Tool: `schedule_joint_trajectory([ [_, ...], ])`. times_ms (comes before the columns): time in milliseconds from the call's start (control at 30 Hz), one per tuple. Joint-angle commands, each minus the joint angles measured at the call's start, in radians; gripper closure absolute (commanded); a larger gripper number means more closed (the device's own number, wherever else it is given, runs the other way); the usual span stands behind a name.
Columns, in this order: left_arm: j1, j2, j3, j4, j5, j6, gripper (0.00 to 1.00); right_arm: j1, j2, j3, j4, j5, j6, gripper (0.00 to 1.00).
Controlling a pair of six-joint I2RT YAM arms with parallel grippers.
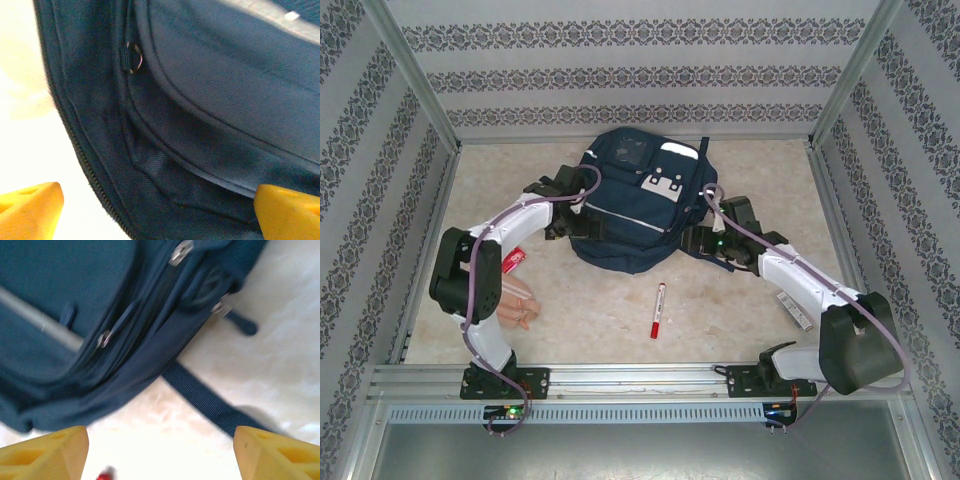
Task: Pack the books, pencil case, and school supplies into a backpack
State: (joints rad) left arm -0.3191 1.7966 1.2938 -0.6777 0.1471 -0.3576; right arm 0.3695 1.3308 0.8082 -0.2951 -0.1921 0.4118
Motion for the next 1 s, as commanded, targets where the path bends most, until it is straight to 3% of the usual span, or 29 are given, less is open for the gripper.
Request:
schedule_joint_trajectory([
  [0, -0.007, 0.001, -0.068, 0.046, 0.083, -0.127, 0.06, 0.111, 0.033, 0.112, -0.148, 0.049, -0.067, 0.25],
  [100, -0.025, -0.007, -0.118, 0.086, 0.094, -0.154, 0.08, 0.152, 0.056, 0.154, -0.172, 0.066, -0.04, 0.24],
  [267, -0.097, -0.037, -0.205, 0.109, 0.079, -0.145, 0.08, 0.119, 0.035, 0.171, -0.117, 0.164, -0.087, 0.23],
  [400, -0.154, -0.085, -0.291, 0.125, 0.108, -0.216, 0.1, 0.044, 0.043, 0.163, -0.018, 0.157, -0.187, 0.2],
  [567, -0.277, -0.162, -0.308, 0.097, 0.119, -0.224, 0.09, -0.085, 0.097, 0.249, -0.08, 0.093, -0.116, 0.19],
  [667, -0.288, -0.194, -0.19, -0.034, 0.14, -0.133, 0.1, -0.116, 0.119, 0.258, -0.084, 0.085, -0.07, 0.19],
  [767, -0.291, -0.201, -0.011, -0.186, 0.155, 0.065, 0.12, -0.139, 0.152, 0.291, -0.131, 0.04, -0.039, 0.21],
  [967, -0.296, -0.224, 0.146, -0.158, 0.168, 0.478, 0.23, -0.154, 0.148, 0.27, -0.139, 0.003, -0.012, 0.24],
])
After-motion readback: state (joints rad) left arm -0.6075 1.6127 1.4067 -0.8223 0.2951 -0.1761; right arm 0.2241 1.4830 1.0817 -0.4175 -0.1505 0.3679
